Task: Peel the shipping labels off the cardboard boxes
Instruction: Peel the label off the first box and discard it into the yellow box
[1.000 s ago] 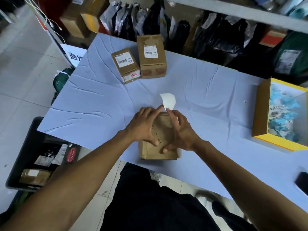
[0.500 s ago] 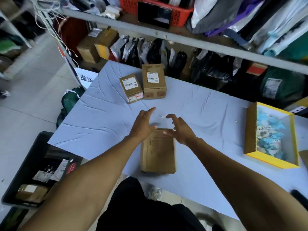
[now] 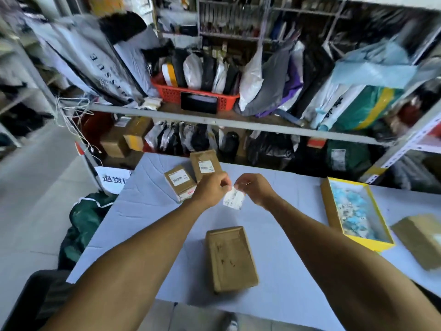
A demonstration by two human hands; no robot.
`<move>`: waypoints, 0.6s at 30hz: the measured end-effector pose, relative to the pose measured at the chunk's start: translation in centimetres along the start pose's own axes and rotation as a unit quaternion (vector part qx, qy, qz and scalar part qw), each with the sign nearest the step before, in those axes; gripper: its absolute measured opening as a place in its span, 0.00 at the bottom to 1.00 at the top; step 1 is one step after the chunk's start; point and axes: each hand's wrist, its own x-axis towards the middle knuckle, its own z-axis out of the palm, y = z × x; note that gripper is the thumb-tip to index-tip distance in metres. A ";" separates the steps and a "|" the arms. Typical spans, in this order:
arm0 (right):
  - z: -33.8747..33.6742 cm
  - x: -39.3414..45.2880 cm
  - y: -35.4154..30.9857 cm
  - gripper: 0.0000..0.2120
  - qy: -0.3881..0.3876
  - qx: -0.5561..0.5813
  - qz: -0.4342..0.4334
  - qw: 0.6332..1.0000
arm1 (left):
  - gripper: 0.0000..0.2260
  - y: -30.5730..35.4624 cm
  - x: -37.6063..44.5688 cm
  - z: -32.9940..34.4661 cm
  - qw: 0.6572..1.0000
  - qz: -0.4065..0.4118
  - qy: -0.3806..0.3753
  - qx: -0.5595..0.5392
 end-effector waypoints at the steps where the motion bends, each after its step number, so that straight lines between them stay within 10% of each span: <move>1: -0.2 -0.2 -0.7 0.05 0.010 -0.004 -0.005 1.000 | 0.03 0.3 0.2 -0.4 1.000 0.001 -0.005 0.001; 18: -1.8 -2.9 -6.1 0.07 0.098 -0.032 -0.007 0.995 | 0.03 3.4 -0.2 -4.3 0.998 0.003 -0.005 -0.068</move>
